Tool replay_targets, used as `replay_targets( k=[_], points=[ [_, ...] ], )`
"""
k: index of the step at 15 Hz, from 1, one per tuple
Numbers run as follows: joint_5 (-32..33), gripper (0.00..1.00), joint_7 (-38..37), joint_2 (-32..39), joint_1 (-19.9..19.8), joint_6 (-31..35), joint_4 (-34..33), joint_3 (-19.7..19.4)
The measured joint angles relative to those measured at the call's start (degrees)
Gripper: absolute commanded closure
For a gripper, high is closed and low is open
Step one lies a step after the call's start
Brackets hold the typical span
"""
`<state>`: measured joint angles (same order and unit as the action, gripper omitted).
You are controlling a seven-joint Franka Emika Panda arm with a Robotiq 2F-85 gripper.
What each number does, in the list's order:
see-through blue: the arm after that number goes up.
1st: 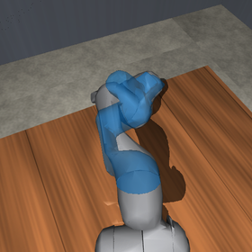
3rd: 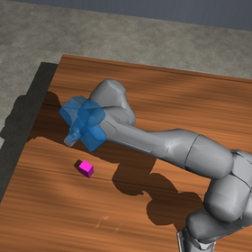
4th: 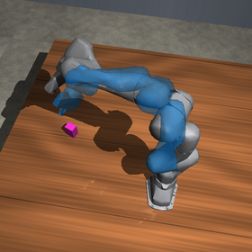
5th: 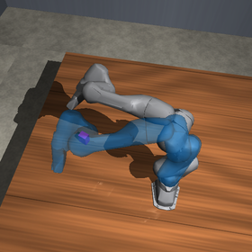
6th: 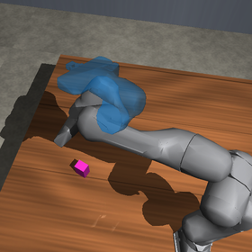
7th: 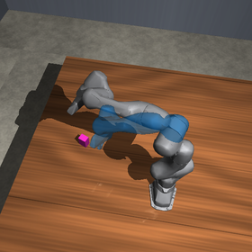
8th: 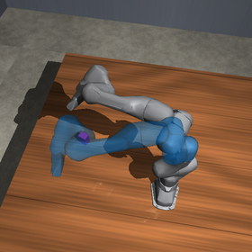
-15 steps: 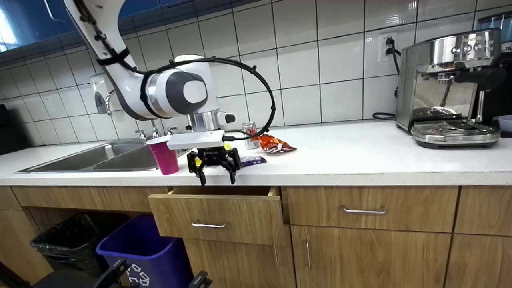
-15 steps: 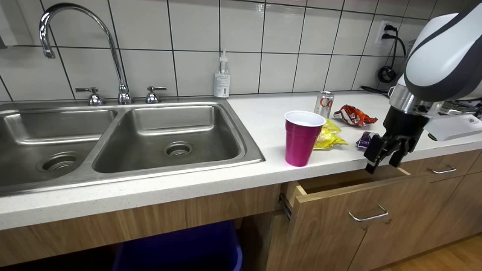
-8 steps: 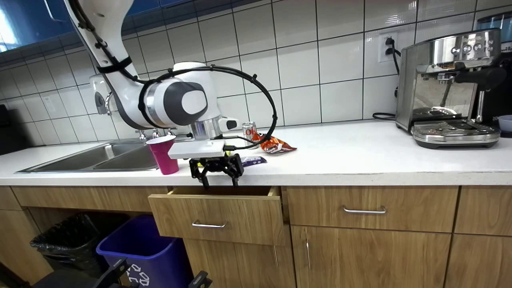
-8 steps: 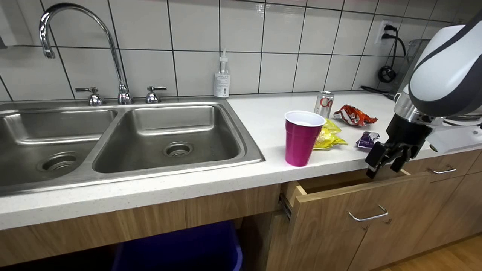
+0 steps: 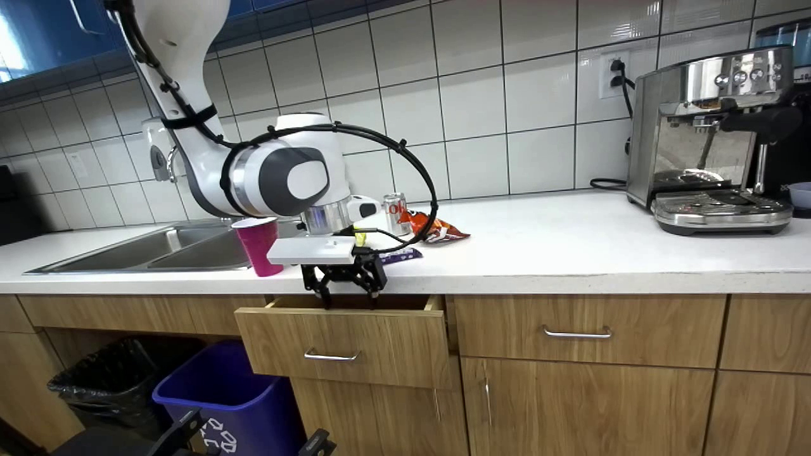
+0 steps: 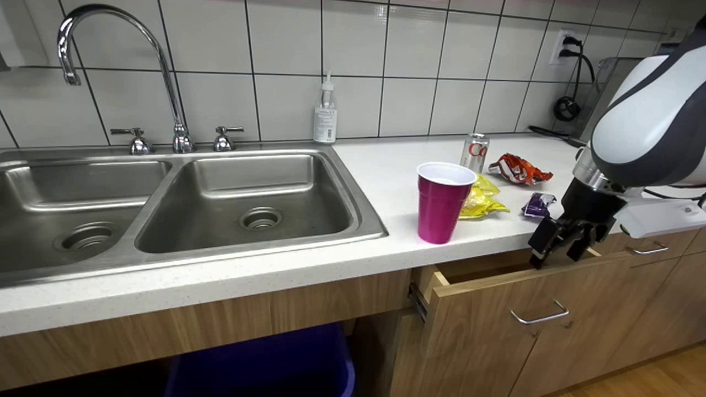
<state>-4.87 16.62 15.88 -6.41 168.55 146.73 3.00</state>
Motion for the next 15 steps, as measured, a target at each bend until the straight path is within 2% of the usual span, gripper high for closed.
replay_targets(
  k=[15],
  points=[
    [0.0,0.0,0.0,2.8,-1.7,2.8,-1.2,1.2]
  ],
)
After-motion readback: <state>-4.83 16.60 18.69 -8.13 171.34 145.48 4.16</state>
